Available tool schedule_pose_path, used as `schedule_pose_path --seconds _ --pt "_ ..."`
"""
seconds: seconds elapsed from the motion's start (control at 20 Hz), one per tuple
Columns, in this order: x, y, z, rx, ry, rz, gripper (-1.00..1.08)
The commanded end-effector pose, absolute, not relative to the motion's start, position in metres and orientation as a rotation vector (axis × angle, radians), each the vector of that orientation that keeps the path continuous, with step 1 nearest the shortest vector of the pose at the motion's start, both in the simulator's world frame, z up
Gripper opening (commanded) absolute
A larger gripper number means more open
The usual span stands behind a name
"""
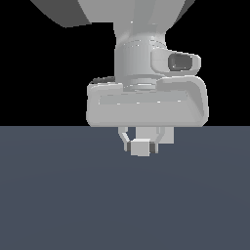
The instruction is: Plug the charger into the wall socket.
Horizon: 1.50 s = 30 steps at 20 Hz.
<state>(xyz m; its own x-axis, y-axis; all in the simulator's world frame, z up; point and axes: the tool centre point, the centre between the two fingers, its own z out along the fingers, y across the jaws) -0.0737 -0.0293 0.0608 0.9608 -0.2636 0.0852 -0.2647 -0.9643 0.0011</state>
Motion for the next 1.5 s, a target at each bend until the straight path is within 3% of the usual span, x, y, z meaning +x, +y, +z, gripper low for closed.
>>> schedule_pose_path --seconds 0.0,0.6,1.45 --pt "-0.066 -0.04 0.07 3.108 -0.357 0.133 -1.0" --pt "-0.038 -0.07 0.098 3.129 -0.183 0.132 -1.0" --pt "-0.024 -0.074 0.1 3.13 -0.167 0.132 -1.0"
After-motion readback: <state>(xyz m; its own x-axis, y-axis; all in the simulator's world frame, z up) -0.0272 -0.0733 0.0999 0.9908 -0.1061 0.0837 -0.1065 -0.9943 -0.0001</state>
